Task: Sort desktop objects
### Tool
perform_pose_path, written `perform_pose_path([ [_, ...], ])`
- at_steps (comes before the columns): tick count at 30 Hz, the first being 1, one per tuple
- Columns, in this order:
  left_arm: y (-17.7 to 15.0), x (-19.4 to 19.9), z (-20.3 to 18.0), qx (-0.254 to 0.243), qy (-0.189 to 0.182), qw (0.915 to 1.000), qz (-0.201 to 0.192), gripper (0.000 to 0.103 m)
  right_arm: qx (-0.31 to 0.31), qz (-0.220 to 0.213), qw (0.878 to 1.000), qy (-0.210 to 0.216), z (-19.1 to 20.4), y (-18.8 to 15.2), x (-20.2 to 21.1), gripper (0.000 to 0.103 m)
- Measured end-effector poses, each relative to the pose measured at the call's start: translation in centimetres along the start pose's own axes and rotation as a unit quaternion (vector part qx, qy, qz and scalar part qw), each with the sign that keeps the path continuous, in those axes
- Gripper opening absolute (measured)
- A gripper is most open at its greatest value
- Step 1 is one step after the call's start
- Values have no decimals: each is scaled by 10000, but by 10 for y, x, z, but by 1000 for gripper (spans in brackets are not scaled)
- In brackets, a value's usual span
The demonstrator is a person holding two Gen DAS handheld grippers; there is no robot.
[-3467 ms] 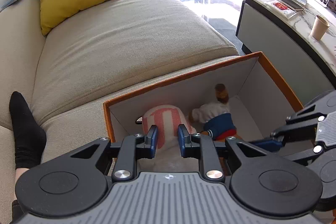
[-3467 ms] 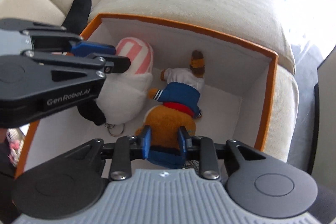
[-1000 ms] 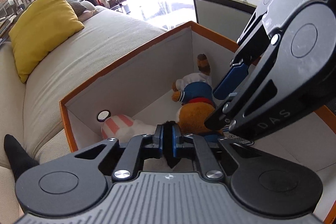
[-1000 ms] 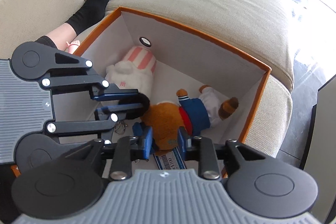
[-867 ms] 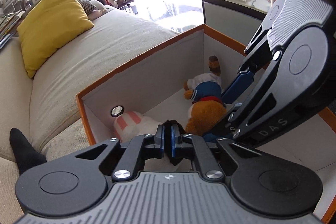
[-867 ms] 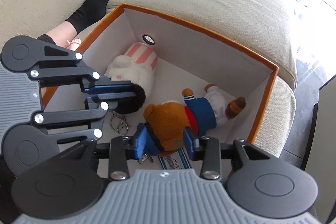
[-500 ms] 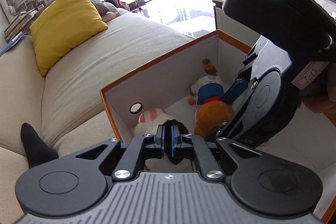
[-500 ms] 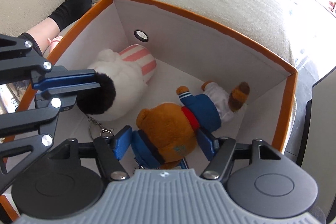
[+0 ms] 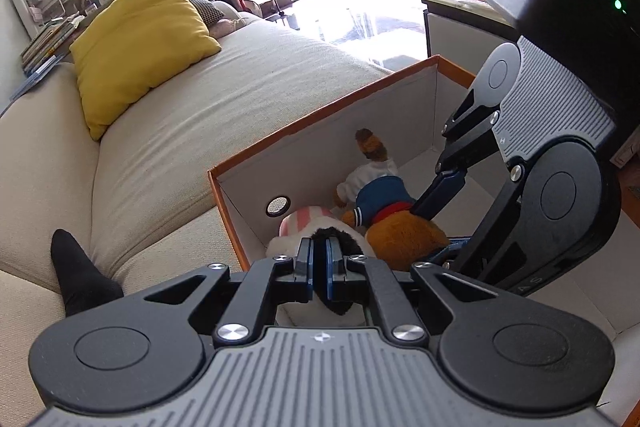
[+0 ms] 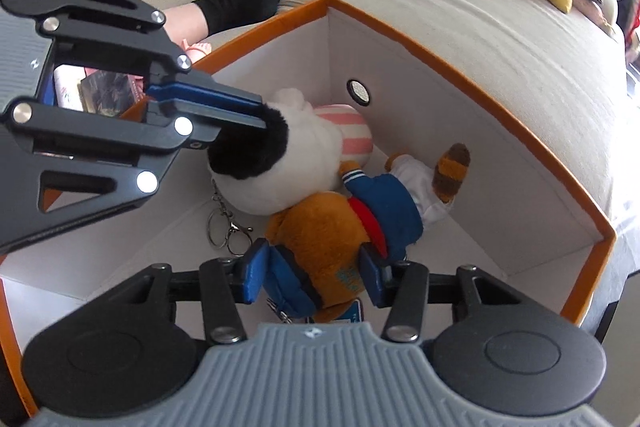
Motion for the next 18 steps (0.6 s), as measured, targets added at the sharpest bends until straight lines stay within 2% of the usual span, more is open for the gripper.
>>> perform_pose_path([
  [4,1,-5,-1,6,45,10000,27,6,83,134,9997,180,-9,7,-3,50],
  [7,2,-9,-2,-27,112,9999,46,6,266,141,9994,168,-8,9,-5,50],
  [10,3,-7,-1,-9,84,10000,38,6,181,79,9997,153,-9,7,-3,52],
  [13,2,-5,3,136,-29,9999,-1,9,217,77,9997,67,-6,4,1,58],
  [18,2,4,7,373,-141,9991,-127,17,205,61,9998,-42,-3,2,9,59],
])
Point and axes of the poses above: each gripper's, at about its wrist camera, not at the fingertips, and x roughly against the way its jaws point, z to its left, y to its top, the point moved 5 cm from there along -x, roughly the way its jaws point, and after that the axes turned 13 degrees about y, right-handed, at the moved point
